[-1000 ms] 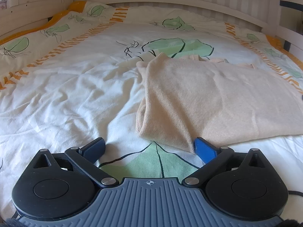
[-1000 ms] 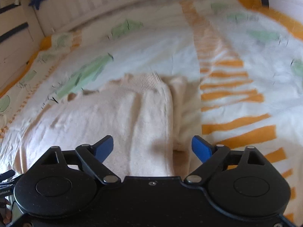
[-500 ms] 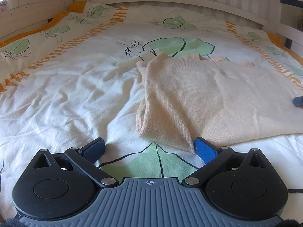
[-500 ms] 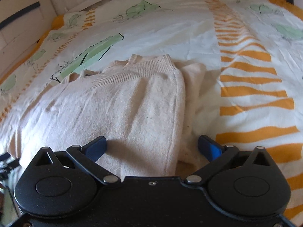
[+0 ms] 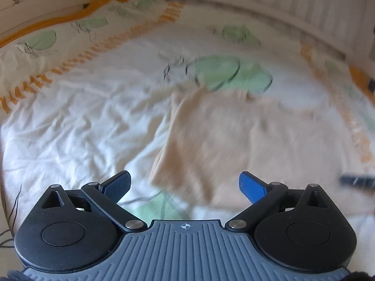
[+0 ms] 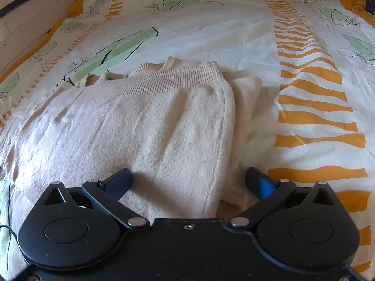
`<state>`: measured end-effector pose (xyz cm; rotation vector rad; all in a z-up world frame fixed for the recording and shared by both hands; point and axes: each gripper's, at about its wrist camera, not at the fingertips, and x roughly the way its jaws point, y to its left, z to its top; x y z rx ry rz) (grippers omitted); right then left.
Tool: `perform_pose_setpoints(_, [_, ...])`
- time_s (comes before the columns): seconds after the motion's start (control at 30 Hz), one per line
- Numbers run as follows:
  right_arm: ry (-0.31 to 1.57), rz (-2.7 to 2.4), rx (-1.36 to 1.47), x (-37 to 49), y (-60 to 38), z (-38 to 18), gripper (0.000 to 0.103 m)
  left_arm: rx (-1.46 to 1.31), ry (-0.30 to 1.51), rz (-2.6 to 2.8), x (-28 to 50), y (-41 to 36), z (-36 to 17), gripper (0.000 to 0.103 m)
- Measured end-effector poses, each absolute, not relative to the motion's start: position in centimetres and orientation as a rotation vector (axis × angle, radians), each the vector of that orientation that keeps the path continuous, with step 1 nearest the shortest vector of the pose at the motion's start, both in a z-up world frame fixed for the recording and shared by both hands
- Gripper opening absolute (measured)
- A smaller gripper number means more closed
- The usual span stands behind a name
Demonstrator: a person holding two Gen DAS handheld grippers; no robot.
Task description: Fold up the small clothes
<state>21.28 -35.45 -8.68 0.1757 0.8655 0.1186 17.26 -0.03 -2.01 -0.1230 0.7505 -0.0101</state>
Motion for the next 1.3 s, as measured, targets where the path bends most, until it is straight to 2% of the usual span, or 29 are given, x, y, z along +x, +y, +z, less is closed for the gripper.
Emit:
perform_pose_setpoints(0.33, [0.909, 0.175, 0.229, 21.6, -36.7, -8.3, 0.103, -0.039, 0.751, 0.0, 22.6, -6.5, 0.1, 0.1])
perform_pose_setpoints(0.7, [0.908, 0.258, 0.576, 21.7, -41.4, -8.8, 0.103, 0.212, 0.798, -0.077, 25.8, -14.6, -2.4, 0.1])
perform_pose_setpoints(0.97, [0.899, 0.286, 0.721, 21.9, -43.1, -9.4, 0.103, 0.148, 0.966, -0.085, 30.5, -15.5, -5.0, 0.102])
perform_pose_setpoints(1.07, [0.896, 0.287, 0.732, 22.0, -43.2, -9.5, 0.103, 0.077, 0.989, -0.071, 31.6, -14.9, -5.1, 0.103])
perform_pose_setpoints(1.3, [0.885, 0.3, 0.744, 21.7, -43.7, -9.6, 0.103, 0.108, 0.996, -0.086, 32.7, -15.7, -5.2, 0.103])
